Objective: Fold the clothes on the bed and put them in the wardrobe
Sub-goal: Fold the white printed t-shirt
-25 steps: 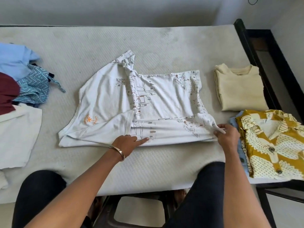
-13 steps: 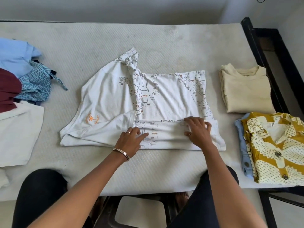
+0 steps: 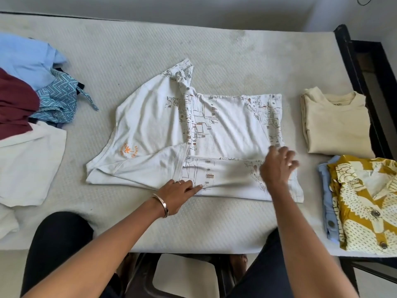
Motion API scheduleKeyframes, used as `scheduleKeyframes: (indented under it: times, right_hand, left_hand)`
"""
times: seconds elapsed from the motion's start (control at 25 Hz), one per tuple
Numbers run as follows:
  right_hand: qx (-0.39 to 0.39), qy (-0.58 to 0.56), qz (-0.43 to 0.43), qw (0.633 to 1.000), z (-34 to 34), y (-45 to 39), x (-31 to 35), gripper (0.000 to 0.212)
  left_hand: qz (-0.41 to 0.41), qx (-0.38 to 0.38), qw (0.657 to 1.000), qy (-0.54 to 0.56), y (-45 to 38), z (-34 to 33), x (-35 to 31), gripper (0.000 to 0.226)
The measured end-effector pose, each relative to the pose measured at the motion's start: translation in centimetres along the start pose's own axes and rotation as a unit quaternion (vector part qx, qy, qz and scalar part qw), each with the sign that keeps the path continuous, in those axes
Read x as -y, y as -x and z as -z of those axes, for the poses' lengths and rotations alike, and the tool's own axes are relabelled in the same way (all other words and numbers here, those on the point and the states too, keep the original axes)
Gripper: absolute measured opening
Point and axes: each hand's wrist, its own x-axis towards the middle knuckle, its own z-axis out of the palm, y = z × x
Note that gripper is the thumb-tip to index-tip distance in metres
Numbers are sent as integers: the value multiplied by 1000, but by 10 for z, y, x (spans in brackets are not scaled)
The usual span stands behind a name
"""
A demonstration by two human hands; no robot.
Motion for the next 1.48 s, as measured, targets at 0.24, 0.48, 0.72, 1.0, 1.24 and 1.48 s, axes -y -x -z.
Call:
scheduleKeyframes:
  times: [0.24,0.48,0.72,1.0,1.24,1.48]
  right_hand:
    - [147,-109,432,883,-59,73,31,57]
    - [143,-80,-46,985,-49,35,-54,71]
    - [47,-128,-96,986,-11,-29,0,62]
    - [65,-156,200,965,-4,-164,90,78]
    - [92,64,217,970,2,-213,102,82]
    - [150,190,228,943,50,-253,45,42]
  left_hand:
    - [-5,-4,1000,25,1,-17,-11,107]
    - [23,-1,973,228,5,-7,7,85]
    - [242,-265,837,413,-43,73,77,31]
    - [236,-224,932,156,-179,140,216,79]
    - [56,-43,984,-163,-222,155,246,28]
    - [47,-65,994,-68,-177,170,271,23]
